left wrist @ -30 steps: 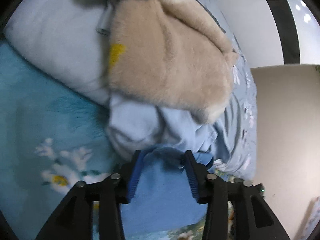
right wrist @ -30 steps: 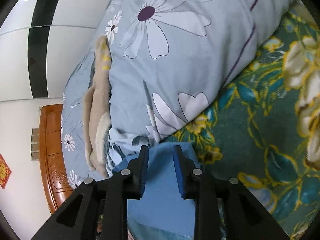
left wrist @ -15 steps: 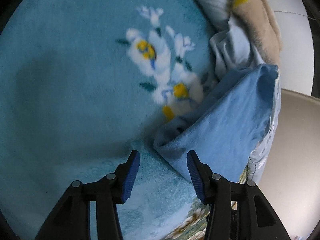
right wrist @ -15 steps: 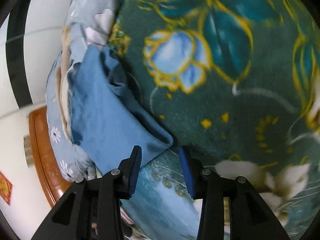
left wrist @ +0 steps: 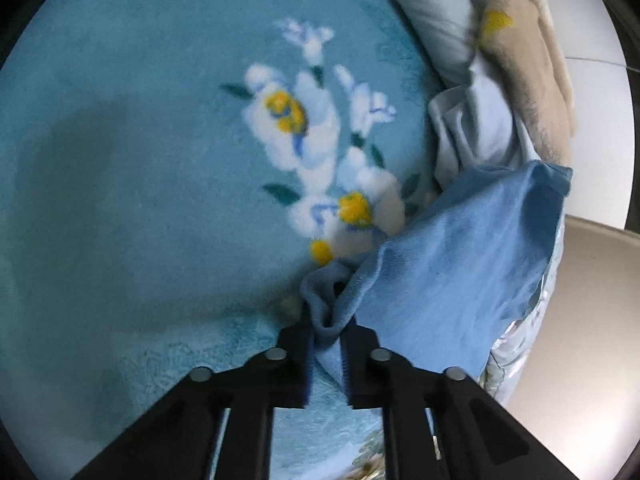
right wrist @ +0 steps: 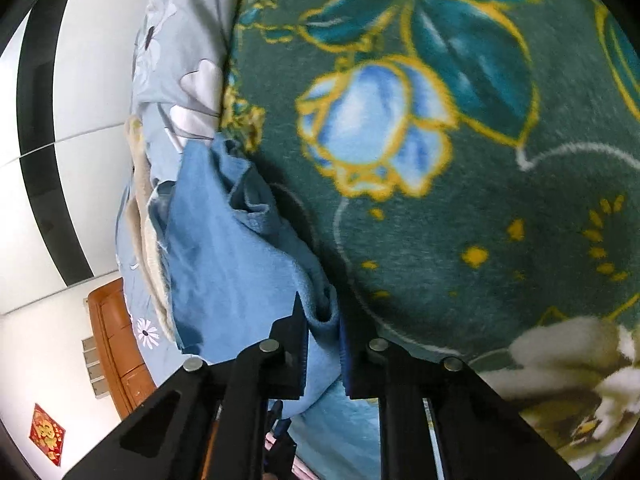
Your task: Fold clothes
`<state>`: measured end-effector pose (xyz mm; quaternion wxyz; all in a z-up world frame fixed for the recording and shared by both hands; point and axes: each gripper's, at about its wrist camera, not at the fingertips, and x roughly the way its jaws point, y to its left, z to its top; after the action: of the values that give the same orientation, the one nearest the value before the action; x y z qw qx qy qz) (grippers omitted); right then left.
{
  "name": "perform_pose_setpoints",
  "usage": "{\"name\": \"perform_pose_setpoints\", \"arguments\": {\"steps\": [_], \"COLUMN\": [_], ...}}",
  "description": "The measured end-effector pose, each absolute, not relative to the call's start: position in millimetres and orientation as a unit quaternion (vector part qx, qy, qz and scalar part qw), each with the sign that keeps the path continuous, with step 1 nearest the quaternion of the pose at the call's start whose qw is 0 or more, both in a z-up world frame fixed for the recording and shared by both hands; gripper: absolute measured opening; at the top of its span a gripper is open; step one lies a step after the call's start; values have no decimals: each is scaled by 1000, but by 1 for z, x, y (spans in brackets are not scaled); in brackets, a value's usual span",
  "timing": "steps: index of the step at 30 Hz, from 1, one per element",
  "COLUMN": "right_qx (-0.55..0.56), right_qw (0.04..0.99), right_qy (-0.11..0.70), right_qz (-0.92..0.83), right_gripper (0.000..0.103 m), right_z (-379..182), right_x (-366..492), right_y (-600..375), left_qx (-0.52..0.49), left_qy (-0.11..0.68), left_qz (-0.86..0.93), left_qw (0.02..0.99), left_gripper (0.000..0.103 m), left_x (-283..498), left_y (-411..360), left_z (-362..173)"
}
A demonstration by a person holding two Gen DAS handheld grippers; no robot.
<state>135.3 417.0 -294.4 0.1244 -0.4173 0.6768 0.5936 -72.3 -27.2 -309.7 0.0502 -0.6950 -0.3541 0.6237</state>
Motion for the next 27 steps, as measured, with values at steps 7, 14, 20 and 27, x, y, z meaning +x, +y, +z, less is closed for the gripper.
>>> {"name": "perform_pose_setpoints", "arguments": {"steps": [7,14,20,27], "right_qx": [-414,-422,-458,-469], "right_qw": [110,107,129,137], "right_qy": [663,655,656,655], "right_qz": [614,618,586,577], "right_gripper": [11,11,11,11], "right_z": [-259,-236,-251,-264], "right_x": [138,183,230,242], "right_y": [418,410,398,394], "left_qx": [-682,-691,-723,-721], "left_qy": [-337,-313,-282,-244], "left_qz": [647,648,629,648], "left_qw": [51,67,54,29], "left_gripper": [6,6,6,17], "left_x": [-69,-26,19,27], "left_y": [-20,-34,-55,-73], "left_z": [-269,-245,-272,-265]}}
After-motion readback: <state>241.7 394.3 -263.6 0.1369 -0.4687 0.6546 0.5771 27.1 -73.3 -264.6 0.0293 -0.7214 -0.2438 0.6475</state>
